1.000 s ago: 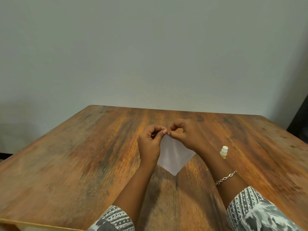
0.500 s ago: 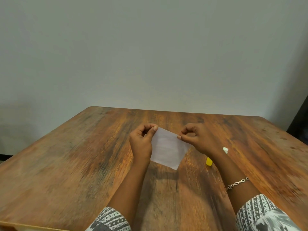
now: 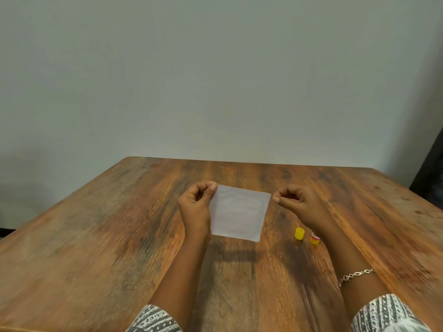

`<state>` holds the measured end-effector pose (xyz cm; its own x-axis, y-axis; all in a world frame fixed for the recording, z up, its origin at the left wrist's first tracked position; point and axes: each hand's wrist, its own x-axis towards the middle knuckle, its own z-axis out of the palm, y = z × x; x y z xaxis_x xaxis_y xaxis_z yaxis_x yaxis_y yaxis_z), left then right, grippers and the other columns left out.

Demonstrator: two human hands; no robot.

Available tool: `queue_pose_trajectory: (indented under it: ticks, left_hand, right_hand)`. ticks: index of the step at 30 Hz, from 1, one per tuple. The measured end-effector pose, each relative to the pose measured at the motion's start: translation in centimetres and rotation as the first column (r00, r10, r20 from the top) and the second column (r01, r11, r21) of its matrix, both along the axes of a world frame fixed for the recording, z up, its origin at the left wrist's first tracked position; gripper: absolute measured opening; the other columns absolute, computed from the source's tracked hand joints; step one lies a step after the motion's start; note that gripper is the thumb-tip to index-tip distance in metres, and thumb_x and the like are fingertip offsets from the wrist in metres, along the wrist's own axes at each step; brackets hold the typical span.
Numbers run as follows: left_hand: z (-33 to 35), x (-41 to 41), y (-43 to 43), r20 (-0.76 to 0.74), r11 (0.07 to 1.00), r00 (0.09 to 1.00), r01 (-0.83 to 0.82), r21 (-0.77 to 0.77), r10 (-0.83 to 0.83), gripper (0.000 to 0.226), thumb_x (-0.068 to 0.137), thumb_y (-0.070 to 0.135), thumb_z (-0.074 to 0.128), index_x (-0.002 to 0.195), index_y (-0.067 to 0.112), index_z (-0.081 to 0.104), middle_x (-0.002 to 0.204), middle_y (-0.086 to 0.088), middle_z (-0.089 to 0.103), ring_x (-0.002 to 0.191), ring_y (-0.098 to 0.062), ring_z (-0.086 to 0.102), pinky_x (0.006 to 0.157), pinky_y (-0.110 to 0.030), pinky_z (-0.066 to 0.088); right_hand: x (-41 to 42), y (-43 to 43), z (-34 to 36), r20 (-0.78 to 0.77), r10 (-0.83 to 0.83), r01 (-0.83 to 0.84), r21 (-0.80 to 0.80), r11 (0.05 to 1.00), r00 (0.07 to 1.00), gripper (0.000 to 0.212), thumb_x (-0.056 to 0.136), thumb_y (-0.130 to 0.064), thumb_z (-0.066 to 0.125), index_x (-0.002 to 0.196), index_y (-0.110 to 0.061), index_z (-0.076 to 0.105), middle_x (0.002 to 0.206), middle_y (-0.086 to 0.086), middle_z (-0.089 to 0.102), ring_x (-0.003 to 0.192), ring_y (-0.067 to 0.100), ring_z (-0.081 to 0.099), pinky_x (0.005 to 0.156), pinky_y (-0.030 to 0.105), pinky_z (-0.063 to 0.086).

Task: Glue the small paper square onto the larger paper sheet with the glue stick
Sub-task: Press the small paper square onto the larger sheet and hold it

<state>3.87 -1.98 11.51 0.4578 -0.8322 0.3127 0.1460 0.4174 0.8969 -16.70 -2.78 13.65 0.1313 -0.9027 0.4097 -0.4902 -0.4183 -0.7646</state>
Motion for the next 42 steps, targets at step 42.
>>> queue_pose_trajectory:
  ticks: [42]
  left_hand:
    - [2.4, -2.6, 0.2, 0.893, 0.970, 0.441, 0.163, -0.178, 0.090, 0.005, 0.085, 0.006, 0.059, 0.081, 0.006, 0.062, 0.084, -0.006, 0.063, 0.076, -0.018, 0.054, 0.064, -0.034, 0.046]
  right_hand:
    - [3.9, 0.7, -0.4, -0.054, -0.014, 0.007, -0.134, 0.991, 0.998, 0.007, 0.080, -0.017, 0.067, 0.080, -0.011, 0.071, 0.072, -0.004, 0.061, 0.077, 0.018, 0.060, 0.068, 0.035, 0.048]
